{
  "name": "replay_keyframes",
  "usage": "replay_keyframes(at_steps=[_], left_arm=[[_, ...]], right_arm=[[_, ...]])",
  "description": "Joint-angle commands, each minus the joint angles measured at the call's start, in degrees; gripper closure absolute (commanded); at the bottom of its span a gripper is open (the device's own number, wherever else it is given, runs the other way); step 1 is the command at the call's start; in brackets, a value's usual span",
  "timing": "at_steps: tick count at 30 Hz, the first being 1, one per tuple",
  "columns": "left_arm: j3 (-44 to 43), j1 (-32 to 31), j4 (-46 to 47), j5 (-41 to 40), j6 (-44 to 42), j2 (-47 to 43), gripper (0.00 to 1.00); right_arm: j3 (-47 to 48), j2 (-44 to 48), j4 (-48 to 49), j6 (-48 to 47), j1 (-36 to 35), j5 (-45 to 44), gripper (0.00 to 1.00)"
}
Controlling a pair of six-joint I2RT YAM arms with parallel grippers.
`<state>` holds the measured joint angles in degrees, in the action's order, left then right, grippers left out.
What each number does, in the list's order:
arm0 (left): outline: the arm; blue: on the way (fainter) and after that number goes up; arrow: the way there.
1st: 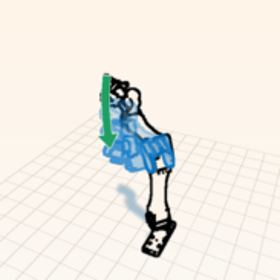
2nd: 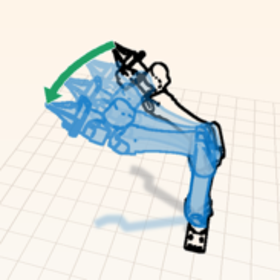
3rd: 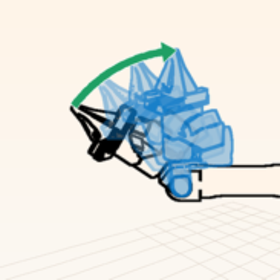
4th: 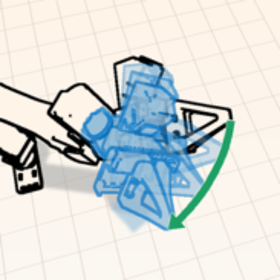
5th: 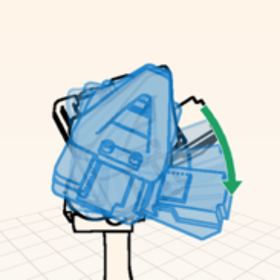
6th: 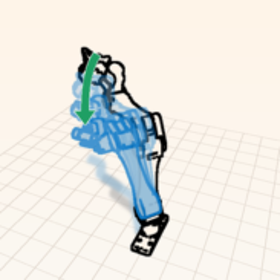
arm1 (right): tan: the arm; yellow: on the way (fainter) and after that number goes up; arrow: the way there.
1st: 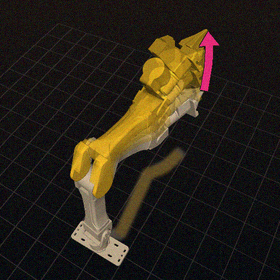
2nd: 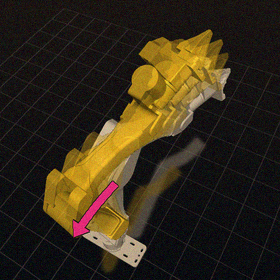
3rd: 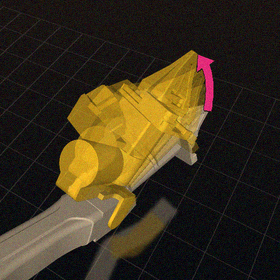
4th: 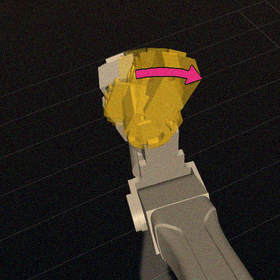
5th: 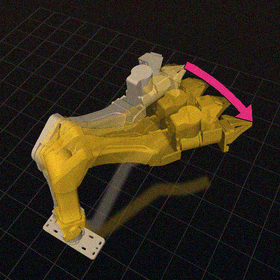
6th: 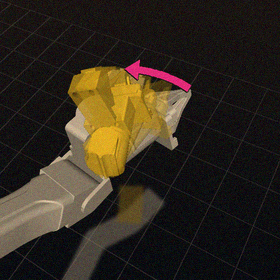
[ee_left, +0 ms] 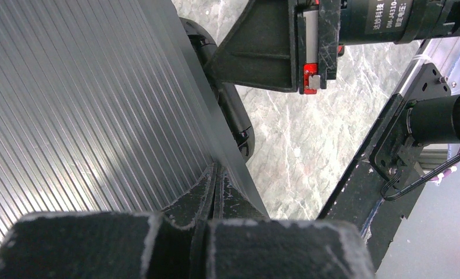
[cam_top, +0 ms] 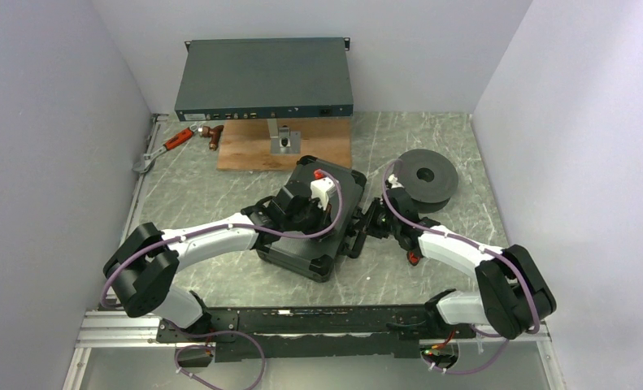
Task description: Pack up texas hold em set
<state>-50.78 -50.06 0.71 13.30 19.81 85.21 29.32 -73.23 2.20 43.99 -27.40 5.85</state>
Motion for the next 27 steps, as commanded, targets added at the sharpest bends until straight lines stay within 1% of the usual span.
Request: replay_keyframes(at_steps=[1, 8, 27], left_arm=[[3.3, -1.3, -8.7, 1.9, 0.5, 2.3, 1.00], [3.5, -1.3, -8.5, 1.7, 0.5, 2.4, 1.00], [3.0, -1.4, -7.9, 2.2, 0.3, 3.7, 1.00]], right_arm=[[3.4, -1.4, 3.9, 1.0, 0.1, 2.1, 0.91], [4.2, -2.6, 4.6, 1.4, 0.1, 3.5, 0.91], [0.9, -1.4, 3.7, 1.9, 0.1, 3.9, 0.92]])
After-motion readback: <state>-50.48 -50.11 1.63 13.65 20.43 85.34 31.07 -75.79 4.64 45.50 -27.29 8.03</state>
